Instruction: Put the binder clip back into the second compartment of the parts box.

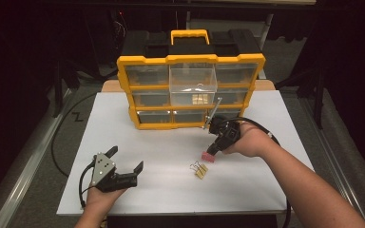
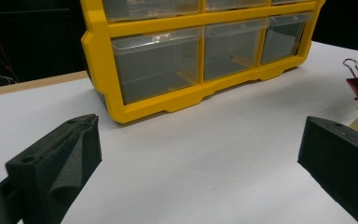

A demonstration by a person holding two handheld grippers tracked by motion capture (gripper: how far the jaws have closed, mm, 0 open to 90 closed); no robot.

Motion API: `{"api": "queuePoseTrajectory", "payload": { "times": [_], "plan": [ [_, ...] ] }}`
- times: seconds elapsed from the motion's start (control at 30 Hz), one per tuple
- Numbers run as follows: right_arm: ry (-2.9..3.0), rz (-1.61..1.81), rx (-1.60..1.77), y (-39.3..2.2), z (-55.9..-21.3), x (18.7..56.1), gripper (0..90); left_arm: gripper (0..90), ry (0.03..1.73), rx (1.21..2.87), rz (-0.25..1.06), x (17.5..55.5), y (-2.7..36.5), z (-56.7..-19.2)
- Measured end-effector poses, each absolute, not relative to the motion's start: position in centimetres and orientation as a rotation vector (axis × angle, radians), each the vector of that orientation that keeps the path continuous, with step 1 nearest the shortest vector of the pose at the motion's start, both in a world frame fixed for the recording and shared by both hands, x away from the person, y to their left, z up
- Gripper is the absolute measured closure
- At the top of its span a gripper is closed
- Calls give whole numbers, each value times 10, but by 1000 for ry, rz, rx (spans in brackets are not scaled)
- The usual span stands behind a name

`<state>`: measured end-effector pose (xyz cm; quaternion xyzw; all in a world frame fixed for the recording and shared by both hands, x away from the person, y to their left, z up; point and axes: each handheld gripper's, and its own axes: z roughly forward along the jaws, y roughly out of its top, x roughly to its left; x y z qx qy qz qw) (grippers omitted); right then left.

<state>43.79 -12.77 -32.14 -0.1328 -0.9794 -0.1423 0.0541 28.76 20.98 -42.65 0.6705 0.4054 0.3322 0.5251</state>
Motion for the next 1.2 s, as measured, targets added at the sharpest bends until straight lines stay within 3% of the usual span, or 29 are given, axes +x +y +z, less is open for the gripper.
{"api": "queuePoseTrajectory", "payload": {
  "times": [1.2],
  "plan": [
    [-2971, -438, -304, -137, -250, 435, 900, 3, 969, 1597, 796, 287, 211, -426]
  ]
}}
